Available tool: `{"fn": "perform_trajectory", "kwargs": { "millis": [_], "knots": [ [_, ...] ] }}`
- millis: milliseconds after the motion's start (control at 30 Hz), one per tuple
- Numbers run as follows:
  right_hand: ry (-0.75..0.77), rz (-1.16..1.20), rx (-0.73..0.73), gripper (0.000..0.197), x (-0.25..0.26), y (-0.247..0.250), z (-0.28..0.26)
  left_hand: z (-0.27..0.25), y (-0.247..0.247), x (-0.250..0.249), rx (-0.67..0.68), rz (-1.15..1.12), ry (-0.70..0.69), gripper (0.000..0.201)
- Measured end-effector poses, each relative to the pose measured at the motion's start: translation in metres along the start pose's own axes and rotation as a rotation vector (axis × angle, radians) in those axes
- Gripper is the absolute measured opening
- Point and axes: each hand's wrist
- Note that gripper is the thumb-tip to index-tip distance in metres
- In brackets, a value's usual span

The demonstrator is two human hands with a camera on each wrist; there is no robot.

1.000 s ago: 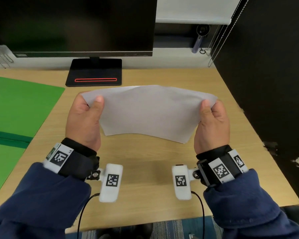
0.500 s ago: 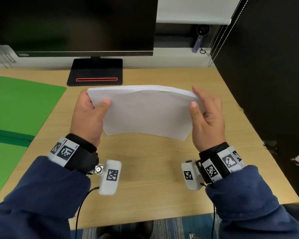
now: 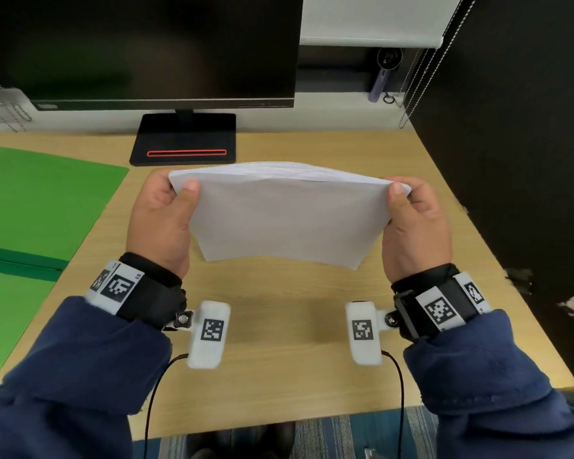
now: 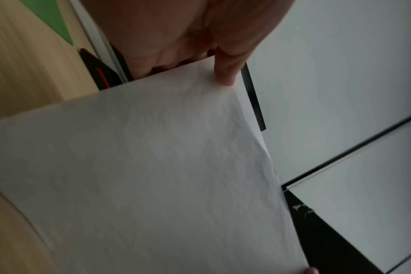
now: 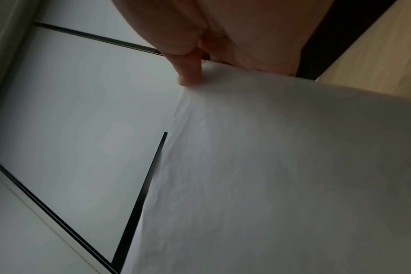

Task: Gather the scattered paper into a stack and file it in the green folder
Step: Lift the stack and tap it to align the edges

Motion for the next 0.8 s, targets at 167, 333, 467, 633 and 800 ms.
{"fn": "perform_trajectory", "kwargs": {
  "millis": [167,333,467,633,800],
  "knots": [
    [-0.029,0.104,-0.073,0.029,0.004,-0.013,-0.005,-0.001,-0.009,0.000,-0.076,-0.014,0.000,0.020],
    [-0.010,-0.059,-0.110,0.041,-0.003,-0.009,-0.010,0.002,-0.007,0.007,-0.071,0.014,0.019,0.012],
    [-0.127,-0.181,0.019,0.042,-0.026,0.003,-0.013,-0.009,0.003,0.021,0.016,0.076,0.120,0.024],
    [-0.129,-0.221,-0.020,0.024,-0.024,-0.001,-0.014,-0.012,0.000,0.021,-0.001,0.111,0.115,0.028],
    [-0.060,-0.108,0.022,0.033,-0.012,-0.002,-0.019,-0.010,0.000,0.013,-0.043,0.101,0.035,0.030]
  ]
}}
Point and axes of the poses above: each hand's wrist, its own z-axis towards the middle knuckle, its own y-axis out of the back of the hand, x = y × z, and after that the axes turned 15 degrees about -y, right-handed
